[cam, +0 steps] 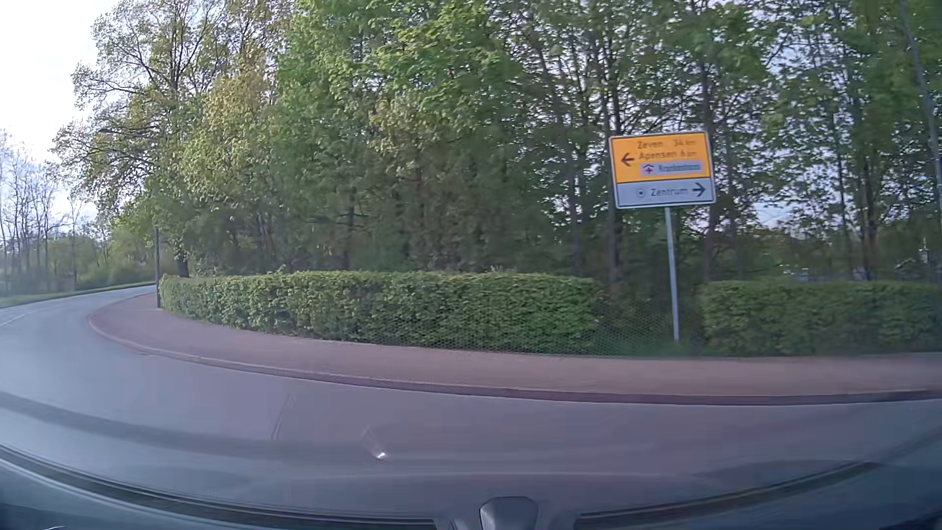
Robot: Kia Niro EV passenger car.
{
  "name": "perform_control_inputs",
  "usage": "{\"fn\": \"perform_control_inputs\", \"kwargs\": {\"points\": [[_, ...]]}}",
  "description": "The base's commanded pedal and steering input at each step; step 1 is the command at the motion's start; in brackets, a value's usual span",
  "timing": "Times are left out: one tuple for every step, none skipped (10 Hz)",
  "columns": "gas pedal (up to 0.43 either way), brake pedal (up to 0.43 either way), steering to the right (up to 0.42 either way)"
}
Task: Follow the waypoints while adhering to traffic rules and regulations
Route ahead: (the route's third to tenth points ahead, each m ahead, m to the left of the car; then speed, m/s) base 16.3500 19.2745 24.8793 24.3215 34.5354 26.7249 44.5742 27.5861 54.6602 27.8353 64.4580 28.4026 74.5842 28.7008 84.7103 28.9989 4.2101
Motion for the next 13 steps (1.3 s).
{"fn": "perform_control_inputs", "kwargs": {"points": [[0.177,0.0,-0.436],[0.177,0.0,-0.446],[0.177,0.0,-0.447],[0.177,0.0,-0.454],[0.177,0.0,-0.463],[0.177,0.0,-0.465],[0.177,0.0,-0.467],[0.177,0.0,-0.467],[0.177,0.0,-0.467],[0.177,0.0,-0.464],[0.177,0.0,-0.447],[0.177,0.0,-0.419],[0.169,0.0,-0.359]]}}
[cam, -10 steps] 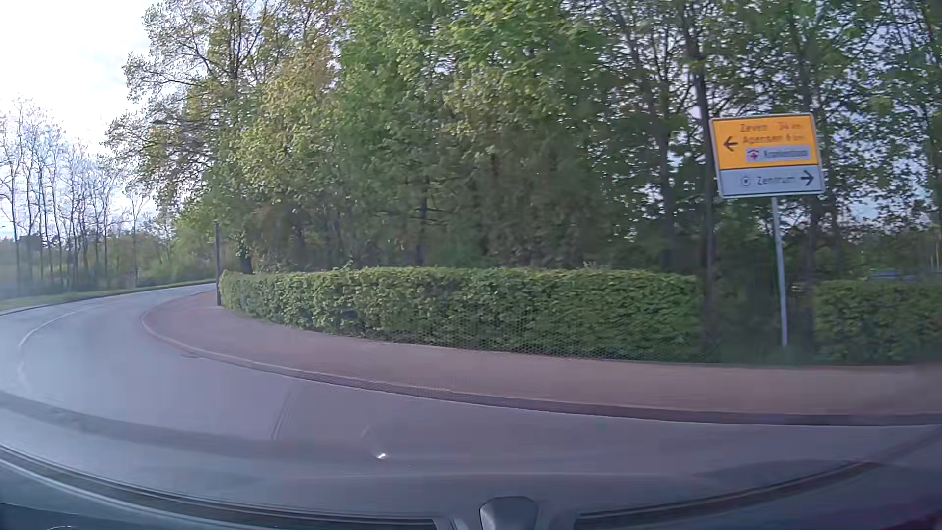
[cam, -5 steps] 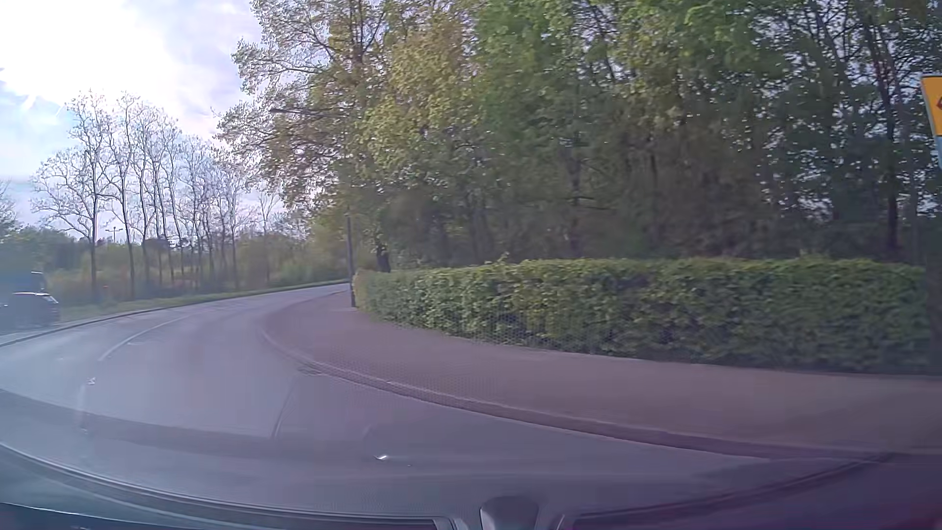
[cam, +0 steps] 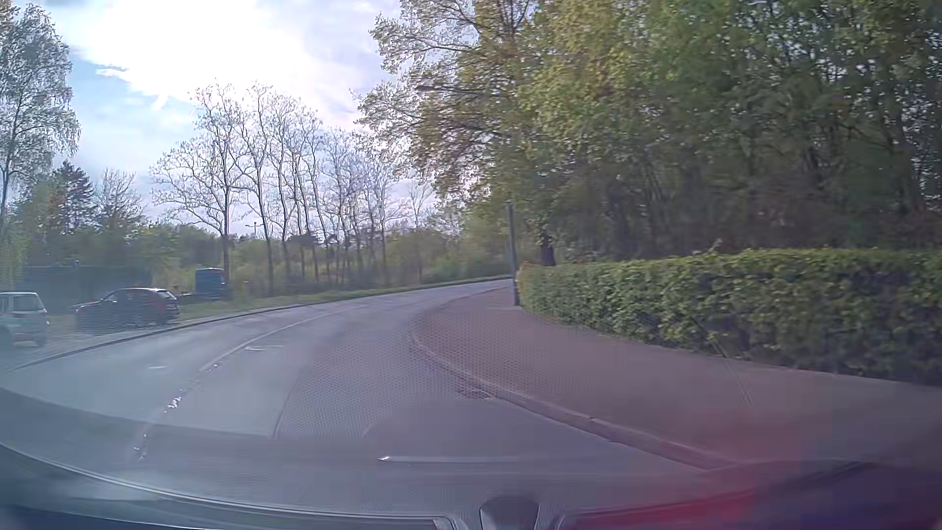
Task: Follow the waypoints while adhering to traffic rules and regulations
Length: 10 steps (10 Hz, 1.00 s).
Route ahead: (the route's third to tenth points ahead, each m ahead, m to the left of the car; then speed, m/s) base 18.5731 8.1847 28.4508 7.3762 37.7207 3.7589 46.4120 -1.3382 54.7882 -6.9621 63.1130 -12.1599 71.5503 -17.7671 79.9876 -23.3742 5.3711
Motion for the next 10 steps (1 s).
{"fn": "perform_control_inputs", "kwargs": {"points": [[0.169,0.0,-0.289],[0.169,0.0,-0.249],[0.169,0.0,-0.204],[0.169,0.0,-0.162],[0.169,0.0,-0.149],[0.169,0.0,-0.13],[0.169,0.0,-0.091],[0.169,0.0,-0.053],[0.169,0.0,-0.035],[0.169,0.0,-0.021]]}}
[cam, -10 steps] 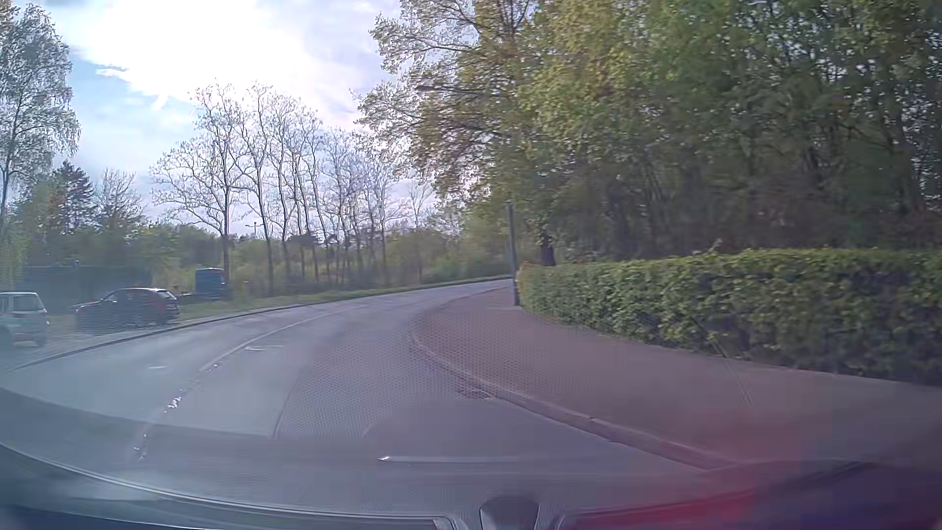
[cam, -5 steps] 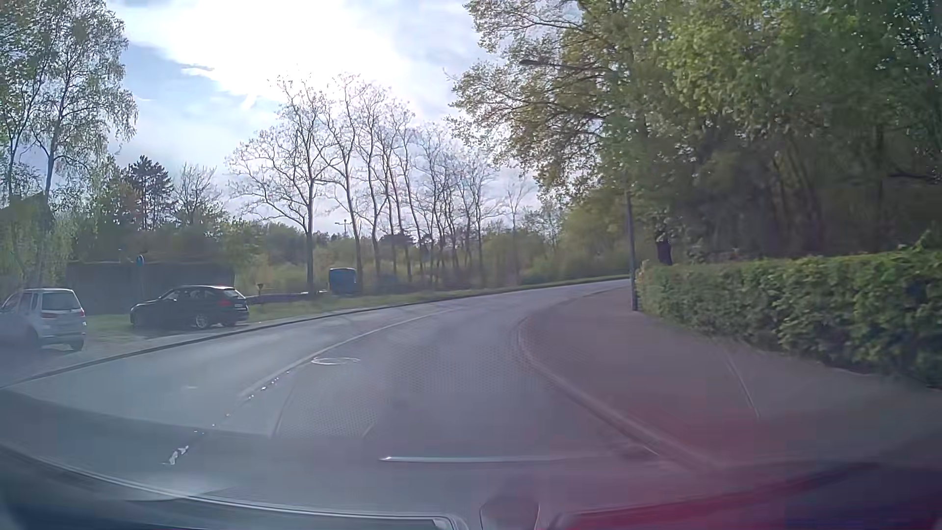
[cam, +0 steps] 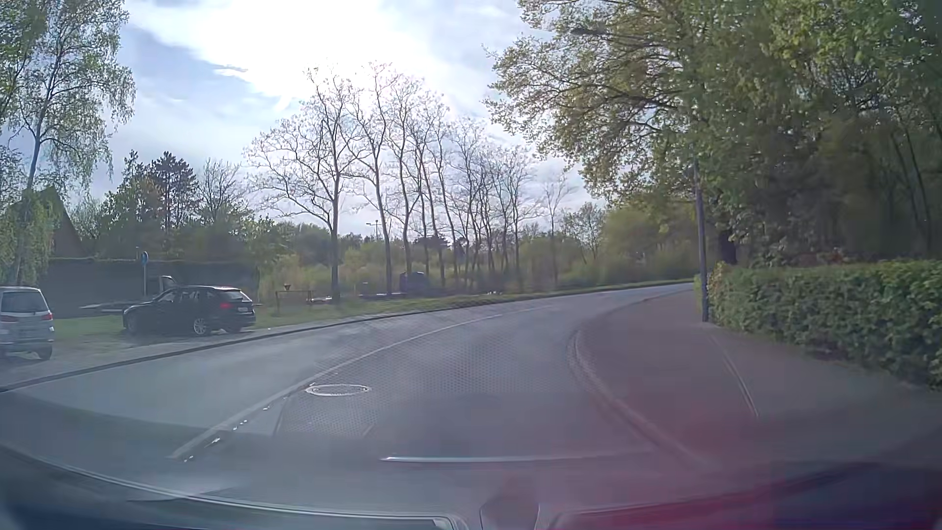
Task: Follow the waypoints while adhering to traffic rules and regulations
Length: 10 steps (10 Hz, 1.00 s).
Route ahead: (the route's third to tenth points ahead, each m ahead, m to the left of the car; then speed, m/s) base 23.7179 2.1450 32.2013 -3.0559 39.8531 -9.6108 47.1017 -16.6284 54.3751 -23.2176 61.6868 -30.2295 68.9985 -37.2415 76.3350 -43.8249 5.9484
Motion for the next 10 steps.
{"fn": "perform_control_inputs", "kwargs": {"points": [[0.157,0.0,-0.019],[0.157,0.0,-0.019],[0.157,0.0,-0.014],[0.157,0.0,-0.004],[0.157,0.0,-0.002],[0.157,0.0,-0.002],[0.15,0.0,-0.001],[0.138,0.0,0.0],[0.138,0.0,0.008],[0.138,0.0,0.015]]}}
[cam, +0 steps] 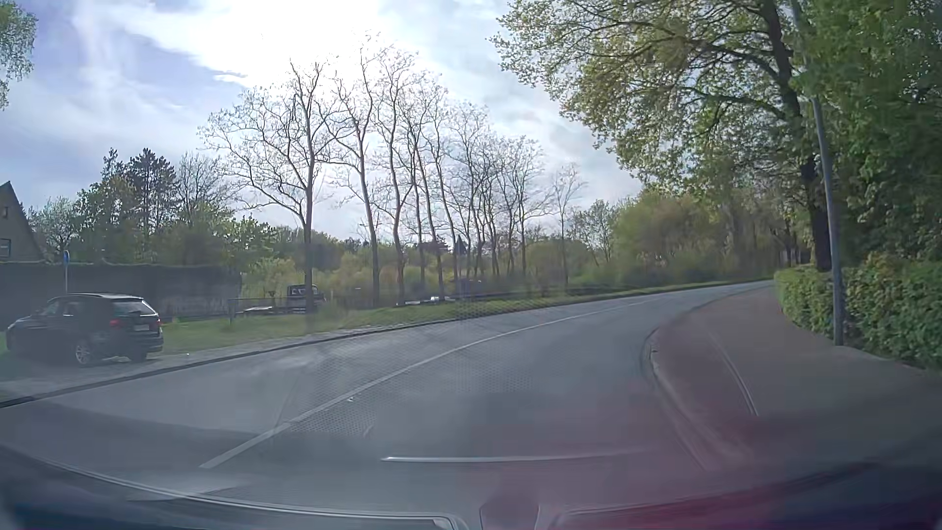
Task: Follow the waypoints while adhering to traffic rules and regulations
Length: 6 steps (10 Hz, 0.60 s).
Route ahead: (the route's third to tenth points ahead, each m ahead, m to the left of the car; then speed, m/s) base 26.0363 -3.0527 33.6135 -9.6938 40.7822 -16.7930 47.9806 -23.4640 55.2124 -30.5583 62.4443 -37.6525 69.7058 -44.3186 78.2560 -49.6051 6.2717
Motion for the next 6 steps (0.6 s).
{"fn": "perform_control_inputs", "kwargs": {"points": [[0.138,0.0,0.017],[0.138,0.0,0.024],[0.138,0.0,0.04],[0.138,0.0,0.062],[0.138,0.0,0.078],[0.138,0.0,0.094]]}}
